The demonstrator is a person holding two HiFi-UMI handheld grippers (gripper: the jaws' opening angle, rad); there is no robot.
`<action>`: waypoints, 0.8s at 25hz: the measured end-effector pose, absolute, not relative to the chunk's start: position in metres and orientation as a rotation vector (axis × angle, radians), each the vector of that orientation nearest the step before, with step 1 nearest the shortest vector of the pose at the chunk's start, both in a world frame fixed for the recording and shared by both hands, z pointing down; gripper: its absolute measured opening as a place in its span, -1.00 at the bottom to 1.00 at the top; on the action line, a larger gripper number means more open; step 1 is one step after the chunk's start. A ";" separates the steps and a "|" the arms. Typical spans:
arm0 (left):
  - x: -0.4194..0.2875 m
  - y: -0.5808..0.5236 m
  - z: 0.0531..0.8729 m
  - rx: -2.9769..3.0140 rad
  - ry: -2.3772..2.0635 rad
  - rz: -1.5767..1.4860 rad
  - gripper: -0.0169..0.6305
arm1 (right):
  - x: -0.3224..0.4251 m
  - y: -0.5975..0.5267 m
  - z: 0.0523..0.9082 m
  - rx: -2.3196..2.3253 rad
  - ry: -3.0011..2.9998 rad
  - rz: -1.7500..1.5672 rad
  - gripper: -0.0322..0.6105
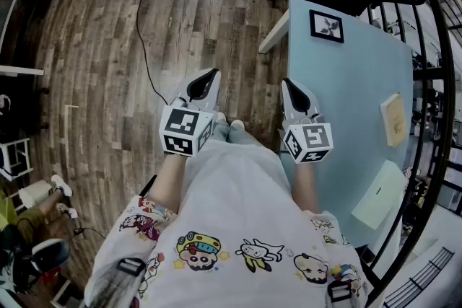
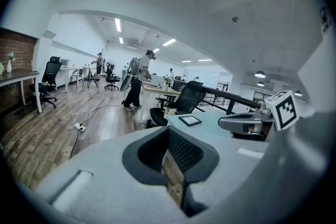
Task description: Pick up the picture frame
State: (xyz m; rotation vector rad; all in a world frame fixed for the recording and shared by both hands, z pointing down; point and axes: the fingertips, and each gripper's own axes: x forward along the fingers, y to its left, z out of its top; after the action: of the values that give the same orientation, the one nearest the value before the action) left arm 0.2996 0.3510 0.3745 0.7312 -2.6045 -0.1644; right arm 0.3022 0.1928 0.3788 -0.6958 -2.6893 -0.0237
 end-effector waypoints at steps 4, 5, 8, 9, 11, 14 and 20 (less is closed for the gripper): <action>0.294 0.355 0.378 0.719 -2.618 -0.145 -0.94 | 0.295 0.193 0.378 -0.687 -2.706 -0.024 -0.87; 0.292 0.357 0.378 0.712 -2.623 -0.143 -0.94 | 0.292 0.194 0.378 -0.692 -2.707 -0.023 -0.87; 0.285 0.364 0.379 0.684 -2.637 -0.156 -0.94 | 0.282 0.202 0.378 -0.721 -2.701 -0.030 -0.87; 0.282 0.366 0.379 0.681 -2.638 -0.159 -0.94 | 0.279 0.204 0.378 -0.725 -2.702 -0.028 -0.86; 0.277 0.367 0.379 0.688 -2.636 -0.161 -0.90 | 0.270 0.206 0.376 -0.725 -2.712 -0.016 -0.80; 0.268 0.365 0.380 0.700 -2.629 -0.157 -0.88 | 0.258 0.206 0.376 -0.720 -2.726 -0.001 -0.76; 0.229 0.364 0.384 0.666 -2.639 -0.147 -0.84 | 0.223 0.202 0.387 -0.746 -2.711 0.023 -0.64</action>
State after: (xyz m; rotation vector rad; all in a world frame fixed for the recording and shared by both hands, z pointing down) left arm 0.2293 0.3638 0.3838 0.6659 -2.6387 -0.1468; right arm 0.2230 0.2017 0.3870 -0.7463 -2.7105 0.0229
